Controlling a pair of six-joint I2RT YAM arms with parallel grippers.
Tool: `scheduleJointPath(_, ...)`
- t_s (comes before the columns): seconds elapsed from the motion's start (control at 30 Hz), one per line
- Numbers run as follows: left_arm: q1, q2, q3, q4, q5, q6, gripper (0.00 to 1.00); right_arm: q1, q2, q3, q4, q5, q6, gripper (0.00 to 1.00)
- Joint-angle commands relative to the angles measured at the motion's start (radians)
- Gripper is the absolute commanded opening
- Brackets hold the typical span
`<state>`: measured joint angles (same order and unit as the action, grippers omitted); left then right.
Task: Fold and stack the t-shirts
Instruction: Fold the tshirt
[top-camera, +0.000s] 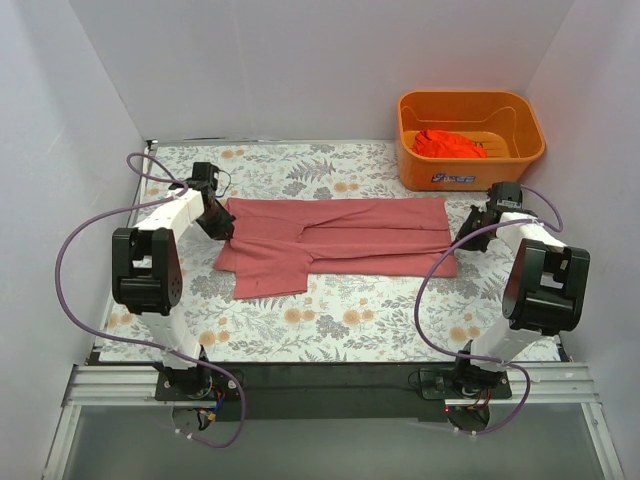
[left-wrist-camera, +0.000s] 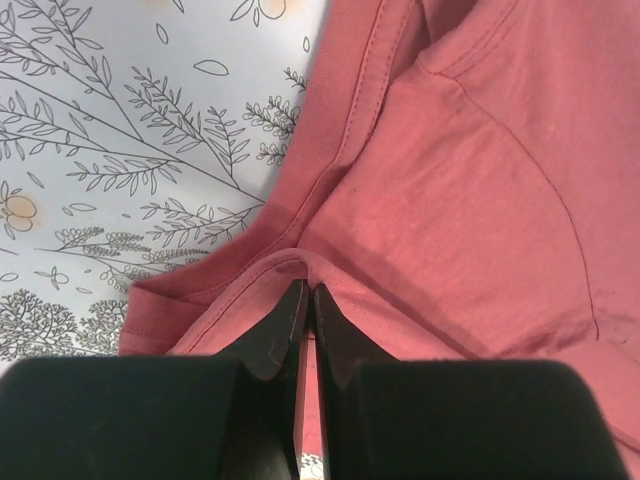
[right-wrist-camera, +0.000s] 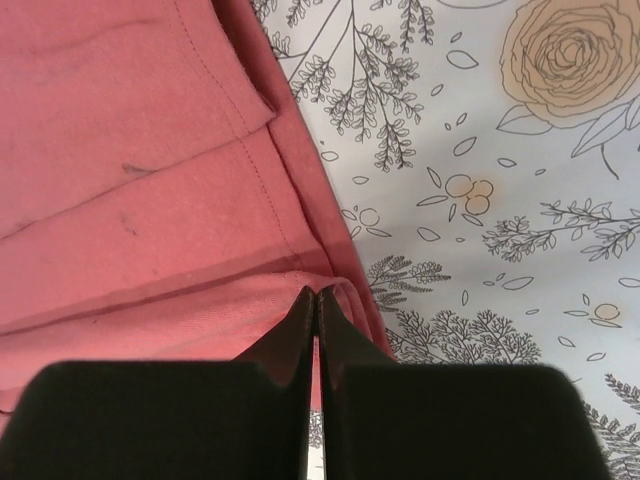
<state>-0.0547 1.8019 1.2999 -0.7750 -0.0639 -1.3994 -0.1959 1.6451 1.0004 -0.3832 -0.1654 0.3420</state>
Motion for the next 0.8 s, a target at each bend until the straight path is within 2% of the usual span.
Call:
scheduleJointPath(0.0,0.012,0.002,-0.008,0.056,-0.039,-0.006,0.03,-0.005,0.018,0.001,0.073,0.01,0.008,0.02)
scheduleJointPath(0.1,0.012,0.007,-0.031,0.071,-0.037,-0.006,0.1,-0.004,0.031,0.0,0.084,-0.005,-0.003,0.09)
scheduleJointPath(0.17,0.012,-0.01,-0.047,0.083,-0.04,-0.013,0.17,-0.002,0.036,0.0,0.089,-0.028,-0.011,0.21)
scheduleJointPath(0.2,0.012,-0.019,-0.051,0.089,-0.048,-0.015,0.26,-0.002,0.033,0.0,0.089,-0.04,-0.015,0.25)
scheduleJointPath(0.27,0.012,-0.051,-0.06,0.105,-0.056,-0.01,0.37,0.001,0.025,-0.002,0.089,-0.04,-0.018,0.36)
scheduleJointPath(0.3,0.012,-0.061,-0.059,0.103,-0.062,-0.009,0.48,0.006,0.019,-0.003,0.087,-0.037,-0.018,0.39)
scheduleJointPath(0.4,0.012,-0.113,-0.05,0.085,-0.073,0.008,0.58,0.018,-0.028,-0.011,0.083,-0.031,-0.02,0.5)
scheduleJointPath(0.53,0.004,-0.231,-0.091,0.057,-0.077,0.014,0.61,0.059,-0.148,-0.025,0.055,0.01,-0.037,0.58)
scheduleJointPath(0.63,-0.043,-0.352,-0.166,0.02,-0.088,0.013,0.62,0.095,-0.235,-0.054,0.034,0.03,-0.05,0.62)
scheduleJointPath(0.77,-0.189,-0.461,-0.272,-0.029,-0.12,-0.029,0.61,0.162,-0.335,-0.104,0.02,0.049,-0.064,0.69)
